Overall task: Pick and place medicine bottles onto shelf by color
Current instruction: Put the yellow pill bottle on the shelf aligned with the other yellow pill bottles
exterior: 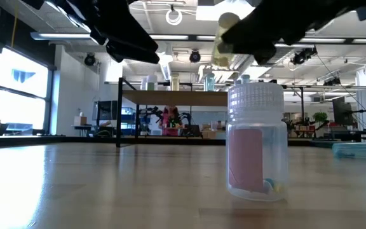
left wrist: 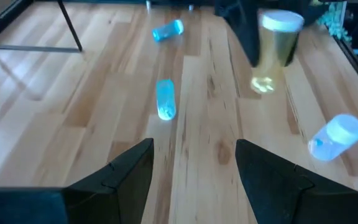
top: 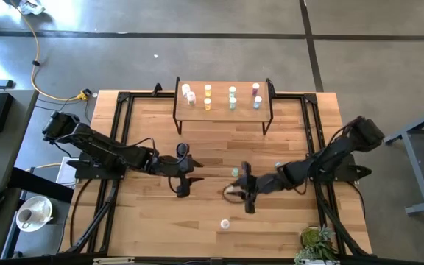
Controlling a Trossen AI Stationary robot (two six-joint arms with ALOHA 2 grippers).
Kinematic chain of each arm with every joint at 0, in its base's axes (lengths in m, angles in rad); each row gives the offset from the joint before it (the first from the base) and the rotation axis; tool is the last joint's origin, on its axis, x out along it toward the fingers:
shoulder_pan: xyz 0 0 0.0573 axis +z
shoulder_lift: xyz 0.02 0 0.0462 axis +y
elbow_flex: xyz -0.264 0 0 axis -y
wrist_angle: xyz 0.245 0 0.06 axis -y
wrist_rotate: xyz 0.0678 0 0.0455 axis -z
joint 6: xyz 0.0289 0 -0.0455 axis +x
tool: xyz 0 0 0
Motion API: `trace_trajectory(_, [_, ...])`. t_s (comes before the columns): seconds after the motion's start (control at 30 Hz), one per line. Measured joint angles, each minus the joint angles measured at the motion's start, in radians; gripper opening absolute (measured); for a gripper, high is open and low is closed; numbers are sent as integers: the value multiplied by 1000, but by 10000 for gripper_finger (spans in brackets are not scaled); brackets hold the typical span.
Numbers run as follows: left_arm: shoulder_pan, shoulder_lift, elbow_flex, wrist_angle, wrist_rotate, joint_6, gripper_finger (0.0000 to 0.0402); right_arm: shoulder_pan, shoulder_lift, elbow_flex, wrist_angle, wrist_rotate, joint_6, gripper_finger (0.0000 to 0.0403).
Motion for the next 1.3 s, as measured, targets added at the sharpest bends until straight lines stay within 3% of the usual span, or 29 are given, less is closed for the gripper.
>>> trace_trajectory(0.27, [31,0,7,34,0,0,216,-152,-96,2,-26,-76,-12,83])
trace_trajectory(0.53, [82,0,99,-70,67,57,216,-262,-99,146,-289,-111,-55,83])
trace_trajectory(0.67, [106,0,148,-158,76,79,216,-272,-98,170,-314,-114,-57,83])
trace_trajectory(0.87, [132,0,157,-154,102,79,216,-270,-80,171,-325,-126,-47,83])
trace_trajectory(1.3, [130,101,157,-1,130,96,216,-270,44,170,-257,-168,-28,83])
